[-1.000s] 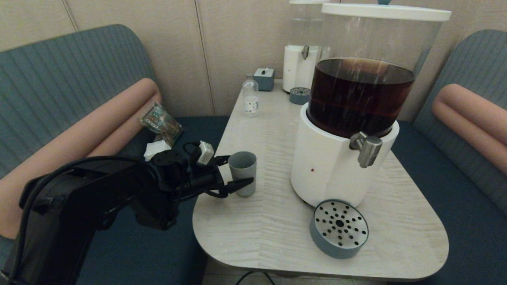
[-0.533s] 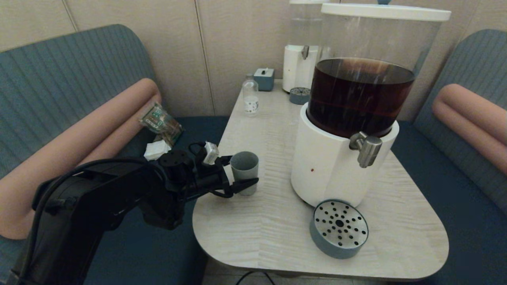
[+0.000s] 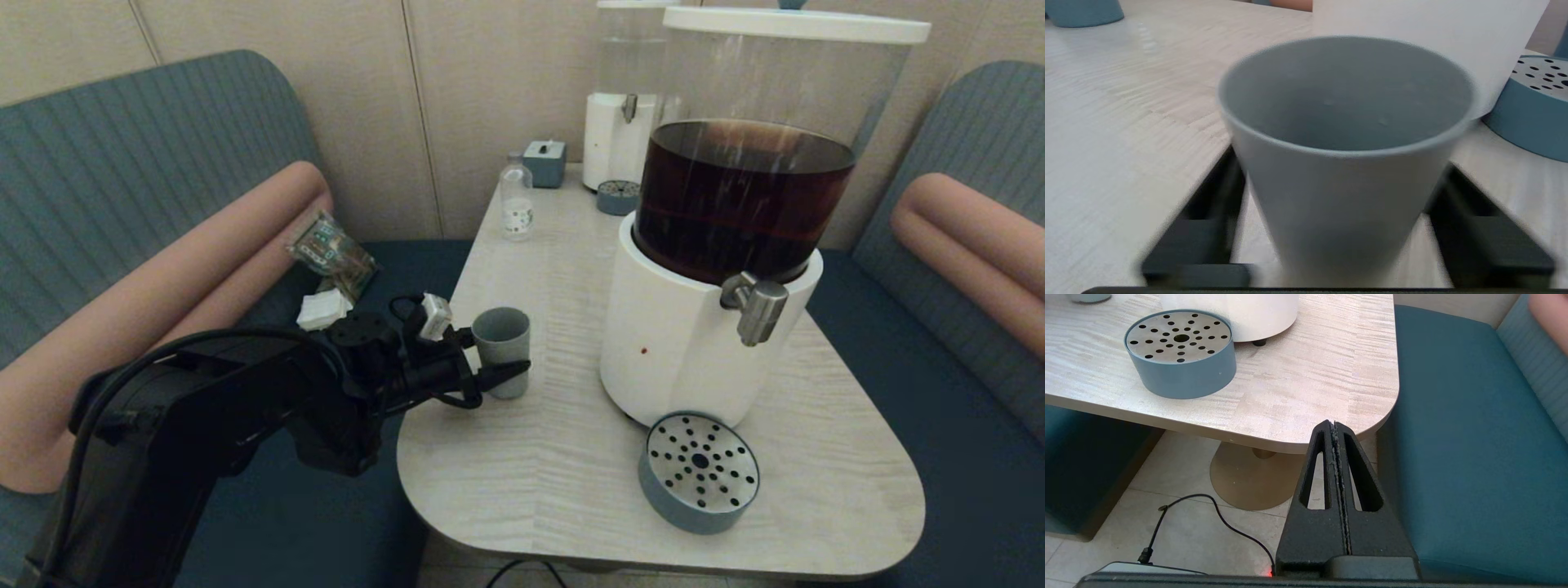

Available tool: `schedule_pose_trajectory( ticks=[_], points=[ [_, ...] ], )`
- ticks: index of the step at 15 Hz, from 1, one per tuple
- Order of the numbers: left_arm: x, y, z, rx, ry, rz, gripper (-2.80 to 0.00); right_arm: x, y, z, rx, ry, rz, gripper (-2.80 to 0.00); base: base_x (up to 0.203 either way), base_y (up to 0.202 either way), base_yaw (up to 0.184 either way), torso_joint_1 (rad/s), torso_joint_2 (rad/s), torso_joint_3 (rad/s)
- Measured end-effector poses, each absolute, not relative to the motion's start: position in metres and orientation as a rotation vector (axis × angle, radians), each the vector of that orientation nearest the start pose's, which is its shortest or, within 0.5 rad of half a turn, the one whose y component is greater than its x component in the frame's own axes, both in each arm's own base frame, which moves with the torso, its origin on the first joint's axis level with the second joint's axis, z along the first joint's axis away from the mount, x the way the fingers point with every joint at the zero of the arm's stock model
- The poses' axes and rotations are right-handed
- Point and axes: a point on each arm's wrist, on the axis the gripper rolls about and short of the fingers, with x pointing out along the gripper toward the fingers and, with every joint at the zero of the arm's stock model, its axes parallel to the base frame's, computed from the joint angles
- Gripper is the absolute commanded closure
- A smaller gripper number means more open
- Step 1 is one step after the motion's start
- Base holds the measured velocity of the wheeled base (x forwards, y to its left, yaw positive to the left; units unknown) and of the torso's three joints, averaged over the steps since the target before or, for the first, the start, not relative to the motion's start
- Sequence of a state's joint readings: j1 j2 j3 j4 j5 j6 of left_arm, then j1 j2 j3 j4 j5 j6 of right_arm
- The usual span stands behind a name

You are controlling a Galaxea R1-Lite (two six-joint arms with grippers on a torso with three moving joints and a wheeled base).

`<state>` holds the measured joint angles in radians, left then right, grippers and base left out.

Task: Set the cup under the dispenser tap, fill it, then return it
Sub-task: Pick up the cup

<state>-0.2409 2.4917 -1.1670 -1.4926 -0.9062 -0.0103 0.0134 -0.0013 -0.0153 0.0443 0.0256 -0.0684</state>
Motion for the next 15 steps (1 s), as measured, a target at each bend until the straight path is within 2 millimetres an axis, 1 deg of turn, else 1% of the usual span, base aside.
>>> schedule_pose_trajectory(
  ticks=[11, 13, 15],
  points=[
    [0.425, -0.125, 0.045, 0.039, -0.148, -1.148, 0.00, -0.024, 0.000, 0.075, -0.068, 0.026, 0.040, 0.00, 0.000, 0.000, 0.000, 0.000, 0.00, 0.000],
    [0.418, -0.126, 0.048, 0.034, -0.133, -1.151, 0.00, -0.024, 0.000, 0.075, -0.068, 0.026, 0.040, 0.00, 0.000, 0.000, 0.000, 0.000, 0.00, 0.000],
    [0.404, -0.130, 0.056, 0.028, -0.120, -1.170, 0.00, -0.024, 0.000, 0.075, -0.068, 0.026, 0.040, 0.00, 0.000, 0.000, 0.000, 0.000, 0.00, 0.000]
  ],
)
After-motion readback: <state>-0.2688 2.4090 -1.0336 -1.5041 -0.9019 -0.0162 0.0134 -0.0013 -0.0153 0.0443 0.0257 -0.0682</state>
